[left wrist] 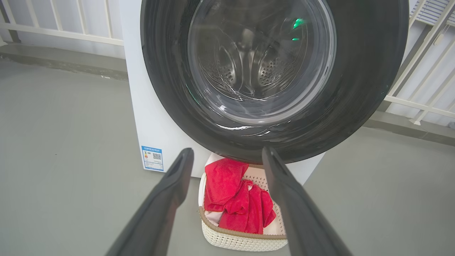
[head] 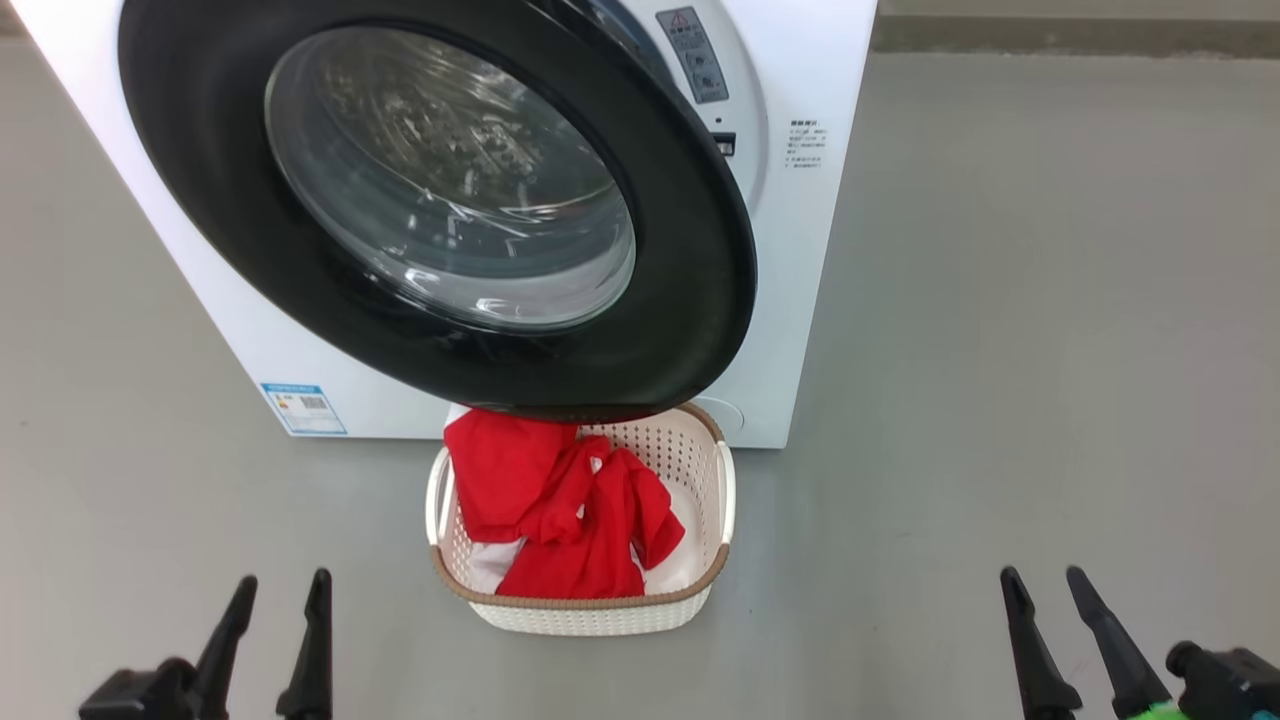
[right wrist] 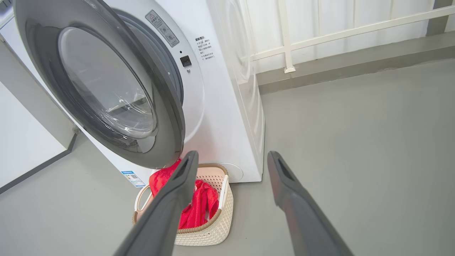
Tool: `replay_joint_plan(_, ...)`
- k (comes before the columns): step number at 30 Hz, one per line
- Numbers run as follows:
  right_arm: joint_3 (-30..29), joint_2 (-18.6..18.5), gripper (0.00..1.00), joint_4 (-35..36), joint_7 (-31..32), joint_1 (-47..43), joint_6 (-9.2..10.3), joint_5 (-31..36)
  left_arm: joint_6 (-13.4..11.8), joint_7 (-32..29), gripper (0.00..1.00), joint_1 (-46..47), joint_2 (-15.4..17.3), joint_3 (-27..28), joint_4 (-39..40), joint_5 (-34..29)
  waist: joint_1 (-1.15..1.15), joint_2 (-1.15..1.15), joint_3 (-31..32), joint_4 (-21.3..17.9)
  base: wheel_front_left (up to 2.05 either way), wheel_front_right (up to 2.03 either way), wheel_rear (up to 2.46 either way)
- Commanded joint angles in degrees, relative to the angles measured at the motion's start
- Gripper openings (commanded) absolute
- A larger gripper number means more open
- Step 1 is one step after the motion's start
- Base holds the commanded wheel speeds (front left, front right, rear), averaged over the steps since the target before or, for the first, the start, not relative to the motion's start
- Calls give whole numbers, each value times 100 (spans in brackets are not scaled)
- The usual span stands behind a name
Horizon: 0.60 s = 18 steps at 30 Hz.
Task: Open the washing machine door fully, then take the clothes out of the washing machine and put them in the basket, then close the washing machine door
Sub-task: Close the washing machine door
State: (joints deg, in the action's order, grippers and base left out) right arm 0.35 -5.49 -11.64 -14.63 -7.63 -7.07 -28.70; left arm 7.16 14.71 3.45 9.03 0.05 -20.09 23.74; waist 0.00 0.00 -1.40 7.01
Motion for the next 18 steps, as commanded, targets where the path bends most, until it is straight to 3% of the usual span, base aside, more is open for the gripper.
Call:
replay_joint_plan(1, 58, -118, 100, 155, -37, 4, -42, -31, 33, 29, 100, -4, 78, 242, 197, -111, 0, 0, 57, 7, 0, 0, 0)
replay_joint_plan(18, -22, -59, 100, 193, -37, -154, -42, -15, 33, 29, 100, -261, -27, 341, 393, -210, 0, 0, 106, -51, 0, 0, 0)
